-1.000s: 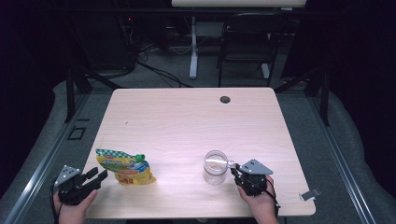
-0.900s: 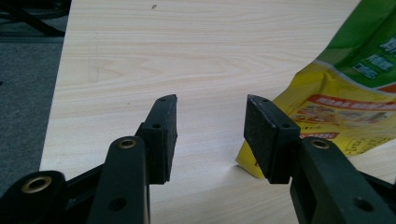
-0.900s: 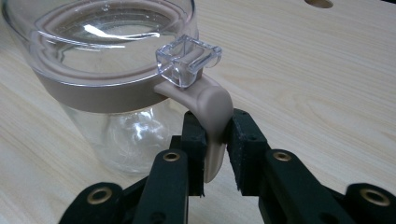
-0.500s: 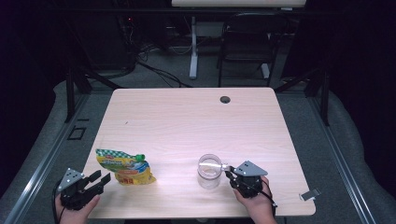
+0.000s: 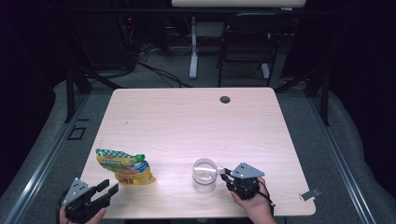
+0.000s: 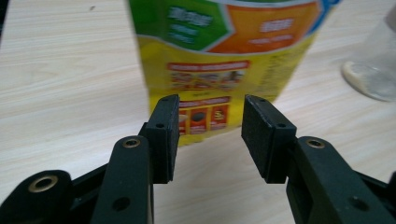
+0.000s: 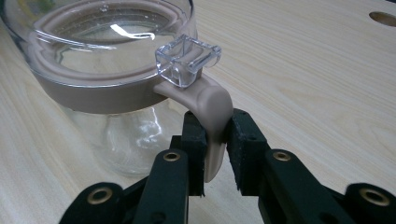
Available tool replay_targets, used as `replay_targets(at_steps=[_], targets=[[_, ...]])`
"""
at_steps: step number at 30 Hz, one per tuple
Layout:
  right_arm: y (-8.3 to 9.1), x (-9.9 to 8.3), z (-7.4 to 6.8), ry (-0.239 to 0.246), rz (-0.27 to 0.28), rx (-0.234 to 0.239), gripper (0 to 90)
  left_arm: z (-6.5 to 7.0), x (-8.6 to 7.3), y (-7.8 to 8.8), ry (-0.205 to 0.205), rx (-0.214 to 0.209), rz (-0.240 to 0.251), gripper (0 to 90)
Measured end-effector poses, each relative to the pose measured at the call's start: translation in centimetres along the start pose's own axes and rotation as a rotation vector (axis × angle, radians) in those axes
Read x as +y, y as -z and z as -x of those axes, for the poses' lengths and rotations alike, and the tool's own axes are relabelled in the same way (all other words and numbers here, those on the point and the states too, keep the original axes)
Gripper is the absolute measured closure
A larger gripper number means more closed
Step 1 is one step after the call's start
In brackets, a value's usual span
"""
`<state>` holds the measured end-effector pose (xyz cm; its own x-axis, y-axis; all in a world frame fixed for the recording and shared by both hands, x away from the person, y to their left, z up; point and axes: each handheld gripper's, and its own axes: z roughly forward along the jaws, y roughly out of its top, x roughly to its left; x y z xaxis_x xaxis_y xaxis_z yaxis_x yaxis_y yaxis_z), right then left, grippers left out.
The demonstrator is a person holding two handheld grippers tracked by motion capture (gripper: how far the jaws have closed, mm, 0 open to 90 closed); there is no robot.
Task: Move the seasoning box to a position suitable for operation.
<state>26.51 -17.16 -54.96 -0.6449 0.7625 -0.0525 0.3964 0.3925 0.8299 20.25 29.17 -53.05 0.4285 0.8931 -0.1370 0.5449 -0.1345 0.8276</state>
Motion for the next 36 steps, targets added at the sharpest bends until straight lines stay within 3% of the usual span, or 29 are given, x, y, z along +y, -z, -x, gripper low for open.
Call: replay_targets(at_steps=[2, 5, 10, 16, 20, 23, 25, 28, 32, 36], targets=[[0.0, 0.0, 0.1, -0.019, 0.003, 0.004, 76.1, 0.7, -0.1, -0.1, 0.012, -0.037, 0.003, 56.9], [0.2, -0.1, 0.3, -0.061, 0.011, 0.027, 70.7, 1.8, -0.2, -0.3, -0.014, -0.065, -0.015, 57.0], [1.1, -0.1, 0.1, -0.071, 0.022, 0.028, 69.5, 3.3, 0.1, -1.0, -0.083, -0.093, -0.037, 57.8], [2.4, 0.0, -0.7, -0.056, 0.037, -0.008, 65.7, 4.7, 0.3, -2.1, -0.116, -0.146, -0.059, 59.9], [3.2, 0.1, -1.0, -0.067, 0.042, -0.041, 66.3, 5.9, 0.5, -2.9, -0.143, -0.203, -0.073, 60.8], [3.8, 0.3, -1.0, -0.1, 0.061, -0.032, 70.9, 6.8, 0.5, -3.7, -0.167, -0.239, -0.091, 60.9], [4.0, 0.3, -1.0, -0.108, 0.068, -0.05, 71.2, 7.3, 0.4, -4.2, -0.201, -0.248, -0.109, 60.8], [3.9, 0.3, -0.8, -0.135, 0.069, -0.046, 74.2, 7.8, 0.4, -4.7, -0.217, -0.259, -0.122, 60.8], [3.8, 0.4, -0.7, -0.144, 0.062, -0.052, 74.7, 7.9, 0.4, -5.0, -0.21, -0.267, -0.108, 57.0], [3.5, 0.5, -0.8, -0.151, 0.047, -0.059, 69.1, 7.7, 0.4, -4.9, -0.18, -0.287, -0.088, 53.9]])
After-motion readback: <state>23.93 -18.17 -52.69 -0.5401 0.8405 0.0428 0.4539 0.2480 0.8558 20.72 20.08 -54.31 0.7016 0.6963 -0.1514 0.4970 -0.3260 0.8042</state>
